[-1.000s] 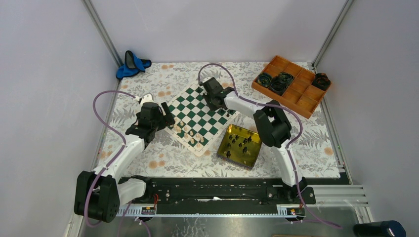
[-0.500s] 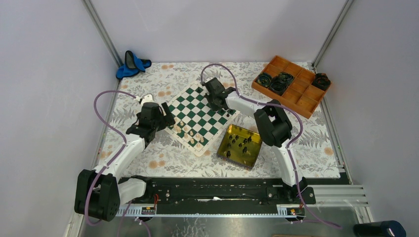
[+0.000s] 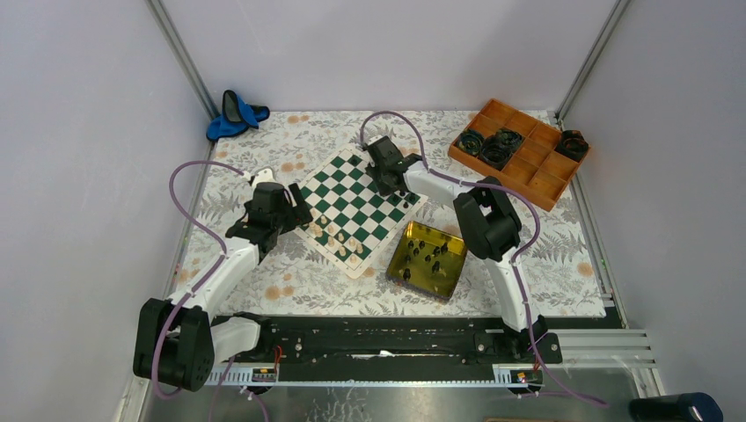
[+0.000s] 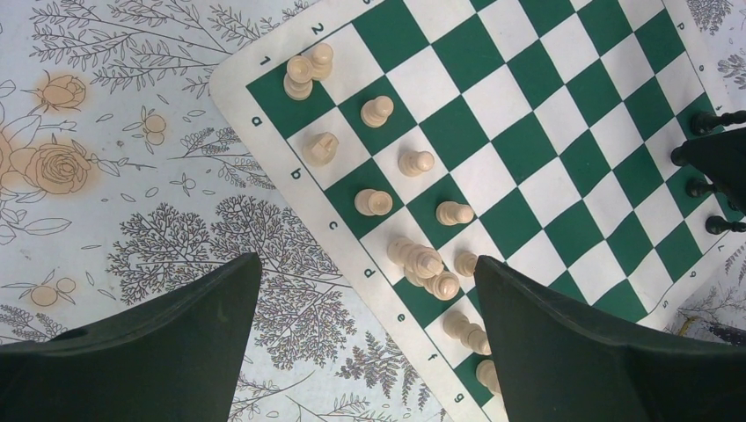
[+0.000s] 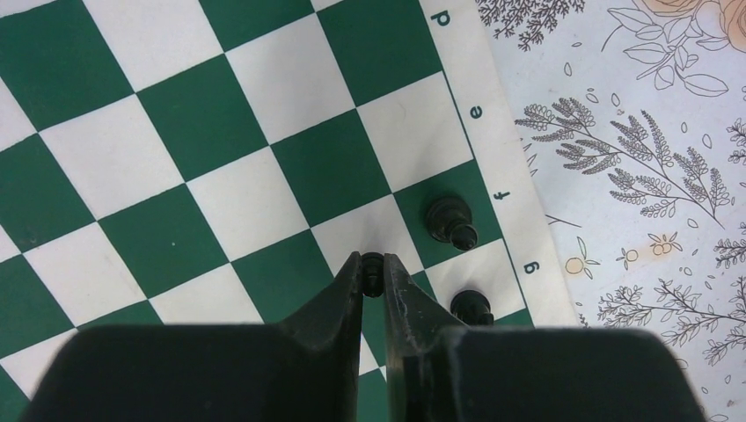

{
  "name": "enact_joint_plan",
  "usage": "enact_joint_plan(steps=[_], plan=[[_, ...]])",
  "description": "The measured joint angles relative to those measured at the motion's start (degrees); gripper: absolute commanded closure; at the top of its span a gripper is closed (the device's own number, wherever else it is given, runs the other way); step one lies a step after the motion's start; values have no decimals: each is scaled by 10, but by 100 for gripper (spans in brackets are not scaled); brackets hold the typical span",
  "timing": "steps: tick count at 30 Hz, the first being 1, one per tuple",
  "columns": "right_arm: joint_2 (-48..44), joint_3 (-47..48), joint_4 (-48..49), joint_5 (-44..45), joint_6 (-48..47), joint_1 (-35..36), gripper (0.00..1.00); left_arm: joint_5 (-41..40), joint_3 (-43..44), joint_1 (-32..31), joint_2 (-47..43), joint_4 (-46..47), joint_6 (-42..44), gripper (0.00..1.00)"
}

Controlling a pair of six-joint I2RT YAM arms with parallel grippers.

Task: Set up the chess pieces on the board
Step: Place the chess piece on the chessboard.

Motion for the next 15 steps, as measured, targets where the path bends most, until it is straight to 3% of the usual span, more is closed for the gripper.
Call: enact_joint_plan(steps=[8,15], plan=[[0,1,0,-6,0,-1,76,0,0,0,3,0,0,1],[1,5,-1,-11,0,-1,68,0,0,-1,6,0,0,1]])
